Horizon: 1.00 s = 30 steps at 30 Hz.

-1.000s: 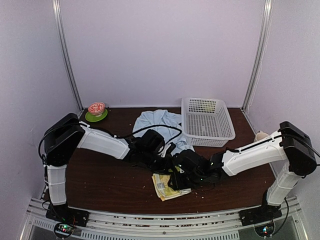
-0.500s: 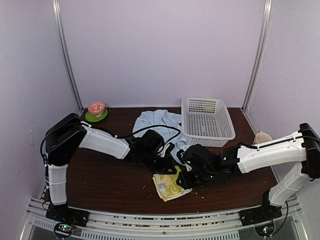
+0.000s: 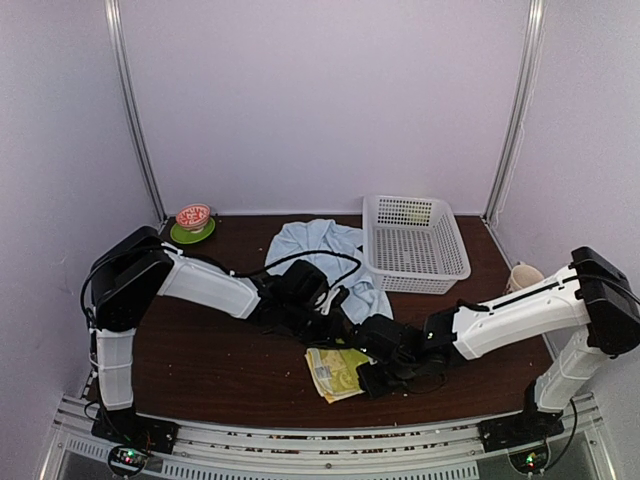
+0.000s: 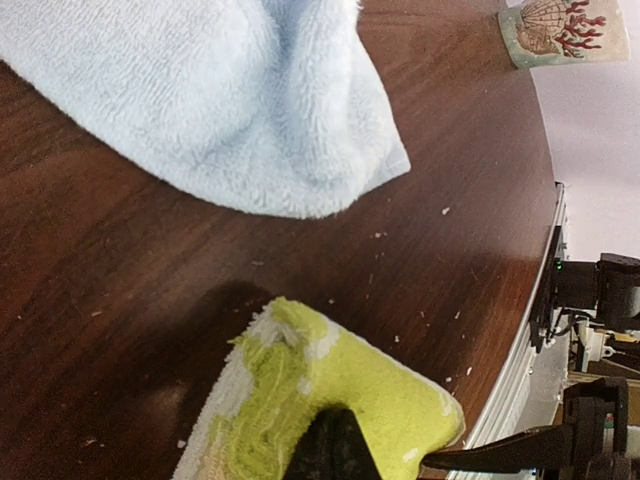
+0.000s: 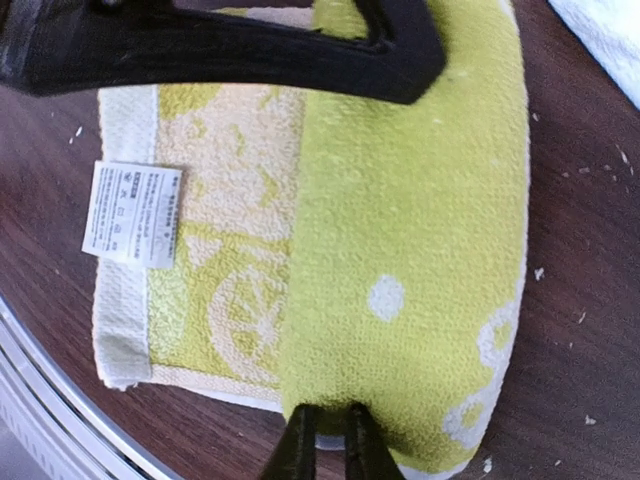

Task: Roll the towels
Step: Roll the towel at the center of the board.

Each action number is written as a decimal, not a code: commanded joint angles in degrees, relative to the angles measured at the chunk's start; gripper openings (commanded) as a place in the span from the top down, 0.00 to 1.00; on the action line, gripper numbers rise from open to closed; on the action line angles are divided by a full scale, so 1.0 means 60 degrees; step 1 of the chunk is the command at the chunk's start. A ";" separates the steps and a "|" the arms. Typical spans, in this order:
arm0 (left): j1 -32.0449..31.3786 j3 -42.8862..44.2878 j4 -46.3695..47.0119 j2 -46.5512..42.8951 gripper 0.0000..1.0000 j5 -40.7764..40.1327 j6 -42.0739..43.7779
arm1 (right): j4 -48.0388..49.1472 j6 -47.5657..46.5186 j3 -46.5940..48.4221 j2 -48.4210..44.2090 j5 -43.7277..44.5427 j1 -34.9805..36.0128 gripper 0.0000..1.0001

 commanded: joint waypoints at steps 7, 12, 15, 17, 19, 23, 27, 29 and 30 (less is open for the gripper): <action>0.0082 -0.0514 0.0341 0.0181 1.00 -0.0172 0.0040 | -0.0749 -0.0005 -0.0068 -0.1726 0.0551 -0.0505 0.59; 0.0086 -0.0545 0.0370 0.0152 1.00 -0.0176 0.0058 | 0.0991 0.0549 -0.1189 -0.2471 -0.0338 -0.1528 0.52; 0.0086 -0.0544 0.0377 0.0145 1.00 -0.0172 0.0037 | 0.2205 0.0665 -0.1672 -0.2402 -0.1067 -0.2122 0.47; 0.0086 -0.0544 0.0383 0.0131 1.00 -0.0163 0.0037 | 0.2806 0.0750 -0.1899 -0.2189 -0.1638 -0.2452 0.45; 0.0086 -0.0567 0.0378 0.0112 1.00 -0.0173 0.0047 | 0.3372 0.0903 -0.2125 -0.1996 -0.2056 -0.2709 0.44; 0.0088 -0.0575 0.0429 0.0096 1.00 -0.0207 0.0020 | 0.4494 0.1430 -0.2496 -0.1384 -0.2810 -0.3069 0.43; 0.0086 -0.0560 0.0446 0.0071 1.00 -0.0202 0.0007 | 0.5403 0.1922 -0.2780 -0.0832 -0.3362 -0.3197 0.43; 0.0086 -0.0574 0.0433 0.0054 1.00 -0.0205 0.0007 | 0.5564 0.2027 -0.2838 -0.0667 -0.3498 -0.3197 0.45; 0.0086 -0.0575 0.0432 0.0053 1.00 -0.0212 0.0008 | 0.5585 0.2069 -0.2874 -0.0594 -0.3541 -0.3194 0.46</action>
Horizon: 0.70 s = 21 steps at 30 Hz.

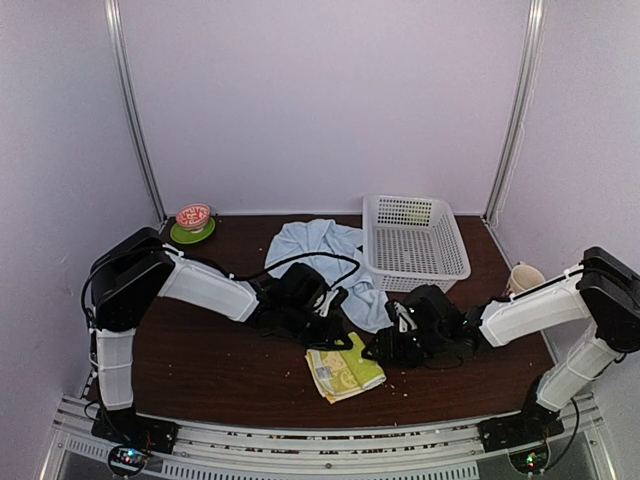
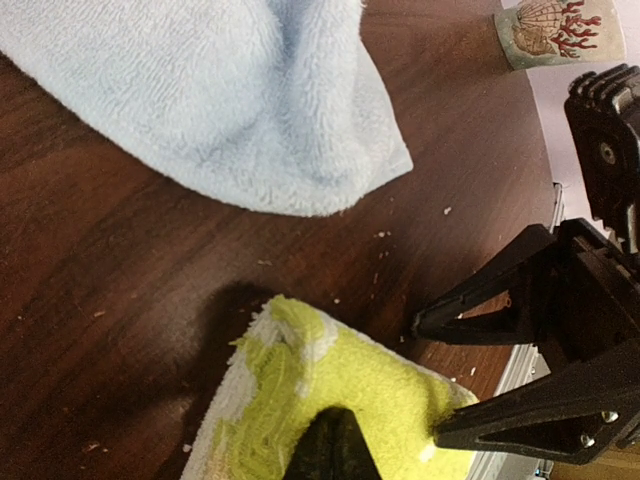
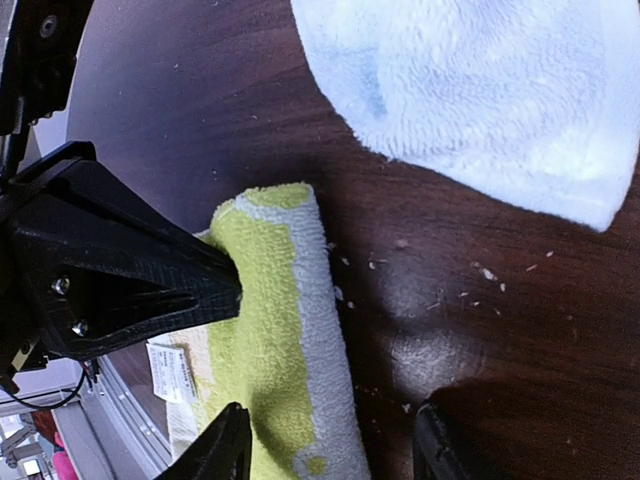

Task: Roll the towels
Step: Roll the towel at the center of the board.

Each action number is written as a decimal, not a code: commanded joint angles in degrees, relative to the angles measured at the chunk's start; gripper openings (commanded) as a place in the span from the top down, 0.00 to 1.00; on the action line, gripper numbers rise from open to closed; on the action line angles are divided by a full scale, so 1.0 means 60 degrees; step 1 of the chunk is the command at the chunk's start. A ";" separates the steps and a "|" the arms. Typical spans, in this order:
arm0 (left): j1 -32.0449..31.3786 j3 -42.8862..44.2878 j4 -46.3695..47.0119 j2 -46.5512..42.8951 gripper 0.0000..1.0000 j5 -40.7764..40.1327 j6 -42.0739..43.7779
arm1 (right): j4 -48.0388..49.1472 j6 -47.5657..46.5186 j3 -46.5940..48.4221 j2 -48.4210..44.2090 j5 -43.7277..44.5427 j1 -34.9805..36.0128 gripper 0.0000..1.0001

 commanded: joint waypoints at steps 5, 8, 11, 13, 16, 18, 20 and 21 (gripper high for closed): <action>0.0068 -0.0252 -0.0058 0.0038 1.00 -0.0212 -0.0014 | 0.0815 0.0504 -0.0255 0.0663 -0.0812 -0.0014 0.60; 0.0071 -0.0291 -0.0029 -0.0037 1.00 -0.0222 -0.0031 | 0.0702 0.0417 -0.0228 0.0808 -0.0826 0.0076 0.73; 0.0069 -0.0373 -0.0026 -0.0185 1.00 -0.0258 -0.0048 | 0.0532 0.0295 -0.0161 0.0793 -0.0787 0.0101 0.86; 0.0067 -0.0432 -0.0023 -0.0336 1.00 -0.0251 -0.0049 | 0.0262 0.0131 -0.0034 0.0696 -0.0662 0.0110 0.93; 0.0071 -0.0545 -0.0133 -0.0670 1.00 -0.0305 0.0010 | -0.0538 -0.0209 0.0275 0.0502 -0.0326 0.0161 1.00; 0.0071 -0.0596 -0.0320 -0.0947 1.00 -0.0351 0.0086 | -0.1236 -0.0492 0.0574 0.0346 0.0070 0.0241 1.00; 0.0071 -0.0669 -0.0555 -0.1354 1.00 -0.0439 0.0198 | -0.2071 -0.0809 0.0941 0.0248 0.0745 0.0388 1.00; 0.0071 -0.0735 -0.0693 -0.1541 1.00 -0.0514 0.0281 | -0.2468 -0.1019 0.1142 0.0235 0.1030 0.0478 1.00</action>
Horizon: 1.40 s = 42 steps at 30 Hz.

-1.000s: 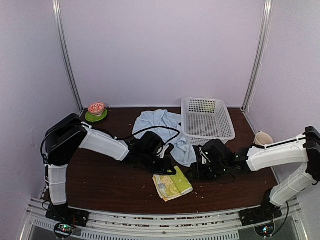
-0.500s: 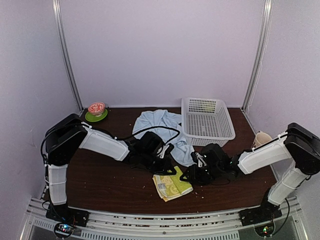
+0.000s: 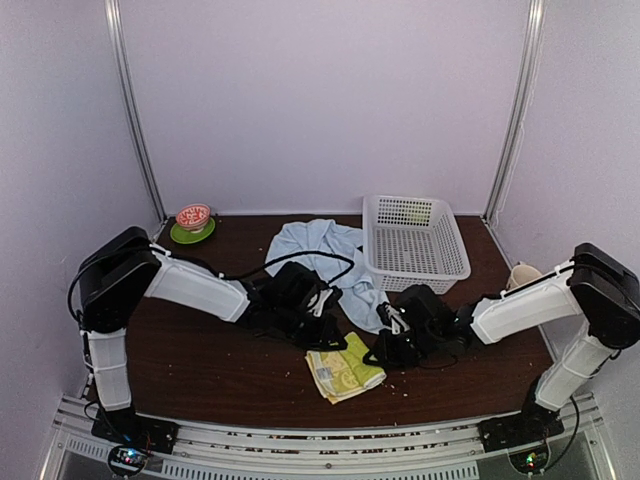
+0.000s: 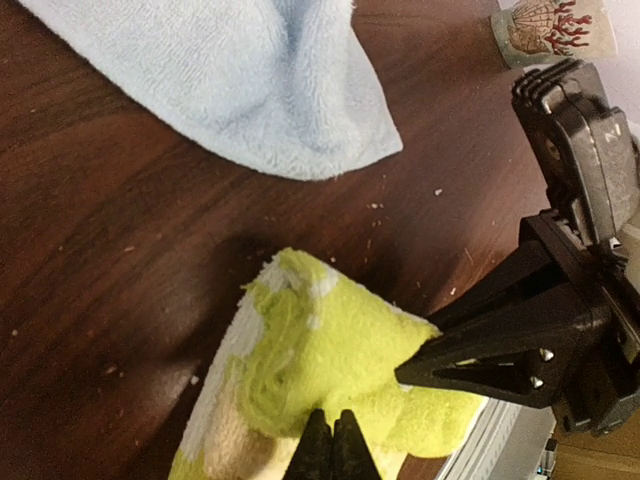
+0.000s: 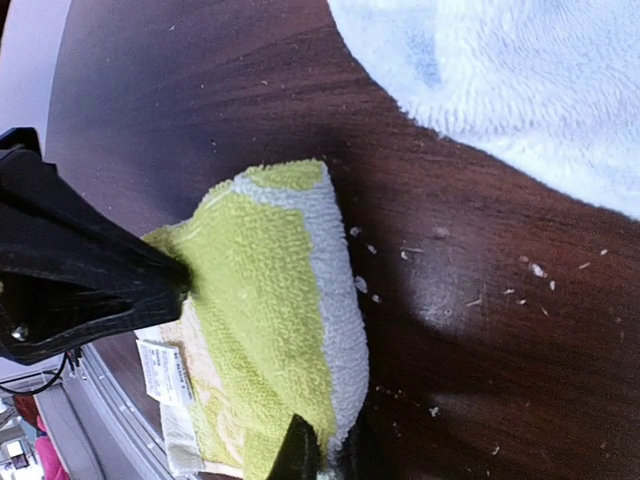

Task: Roll the towels
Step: Roll the towel at the center of the board.

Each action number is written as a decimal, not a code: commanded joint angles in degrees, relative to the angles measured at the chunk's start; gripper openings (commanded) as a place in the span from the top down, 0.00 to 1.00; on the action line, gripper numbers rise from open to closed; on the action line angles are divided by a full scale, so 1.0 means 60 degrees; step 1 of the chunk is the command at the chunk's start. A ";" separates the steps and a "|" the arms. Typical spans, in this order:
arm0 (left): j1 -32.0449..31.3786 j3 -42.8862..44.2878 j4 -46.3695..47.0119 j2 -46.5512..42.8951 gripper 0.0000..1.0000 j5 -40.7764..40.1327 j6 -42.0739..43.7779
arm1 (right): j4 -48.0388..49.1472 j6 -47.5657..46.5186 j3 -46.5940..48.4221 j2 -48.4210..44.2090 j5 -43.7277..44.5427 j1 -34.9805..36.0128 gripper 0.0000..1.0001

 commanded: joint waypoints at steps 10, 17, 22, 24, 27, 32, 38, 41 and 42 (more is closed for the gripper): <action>0.0071 -0.1016 -0.0692 -0.1374 1.00 -0.0895 0.0359 | -0.4941 -0.1426 0.2808 0.0529 0.4245 0.1666 1.00; 0.0070 -0.1352 -0.0553 -0.1191 1.00 -0.1068 0.0253 | -0.6067 -0.1366 0.3718 0.0945 0.5631 0.2307 1.00; 0.0071 -0.1624 -0.0467 -0.1305 1.00 -0.1121 0.0240 | -0.6262 -0.1307 0.3939 0.1198 0.5989 0.2585 1.00; 0.0071 -0.1661 -0.0434 -0.1270 1.00 -0.1139 0.0232 | -0.6338 -0.1269 0.4015 0.1276 0.6173 0.2701 1.00; 0.0069 -0.1634 -0.0295 -0.0975 1.00 -0.1035 0.0200 | -0.6335 -0.1347 0.4125 0.1251 0.6430 0.2909 1.00; 0.0071 -0.1638 0.0138 -0.0580 1.00 -0.0675 -0.0008 | -0.6432 -0.1710 0.4484 0.1442 0.6775 0.3333 1.00; 0.0078 -0.1580 0.0082 -0.0577 1.00 -0.0671 0.0015 | -0.6817 -0.1974 0.5195 0.2108 0.6926 0.3733 1.00; 0.0071 -0.1587 0.0065 -0.0583 1.00 -0.0671 0.0020 | -0.6920 -0.2041 0.5400 0.2282 0.6912 0.3846 1.00; 0.0071 -0.1586 0.0063 -0.0592 1.00 -0.0674 0.0015 | -0.6943 -0.2047 0.5446 0.2325 0.6923 0.3851 1.00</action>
